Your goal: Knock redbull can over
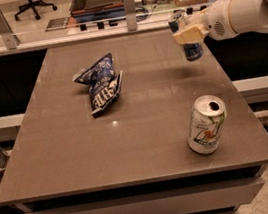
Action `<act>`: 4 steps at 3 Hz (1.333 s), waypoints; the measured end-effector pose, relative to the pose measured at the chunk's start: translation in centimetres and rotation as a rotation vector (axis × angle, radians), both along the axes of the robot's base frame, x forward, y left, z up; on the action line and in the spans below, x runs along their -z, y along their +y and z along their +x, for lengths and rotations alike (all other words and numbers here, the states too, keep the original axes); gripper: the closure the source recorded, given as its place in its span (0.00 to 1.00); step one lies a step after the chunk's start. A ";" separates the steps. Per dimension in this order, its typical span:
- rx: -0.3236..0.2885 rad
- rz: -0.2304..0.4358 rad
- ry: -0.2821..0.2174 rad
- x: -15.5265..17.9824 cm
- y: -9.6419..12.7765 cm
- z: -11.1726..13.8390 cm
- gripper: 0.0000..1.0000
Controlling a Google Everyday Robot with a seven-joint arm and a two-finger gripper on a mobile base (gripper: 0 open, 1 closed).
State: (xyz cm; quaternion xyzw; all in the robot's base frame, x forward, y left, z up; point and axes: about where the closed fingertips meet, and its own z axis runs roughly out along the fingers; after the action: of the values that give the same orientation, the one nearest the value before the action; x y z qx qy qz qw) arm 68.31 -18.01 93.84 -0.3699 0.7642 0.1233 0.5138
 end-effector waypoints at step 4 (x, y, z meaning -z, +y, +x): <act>0.076 -0.325 0.224 6.9 -0.1 -0.6 1.00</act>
Offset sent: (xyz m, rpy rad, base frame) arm -0.0042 -0.0134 -0.0562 -0.2963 0.1694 -0.1194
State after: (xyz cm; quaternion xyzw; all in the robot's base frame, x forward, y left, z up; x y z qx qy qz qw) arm 67.69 -18.15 86.95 -0.4029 0.8398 0.0194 0.3634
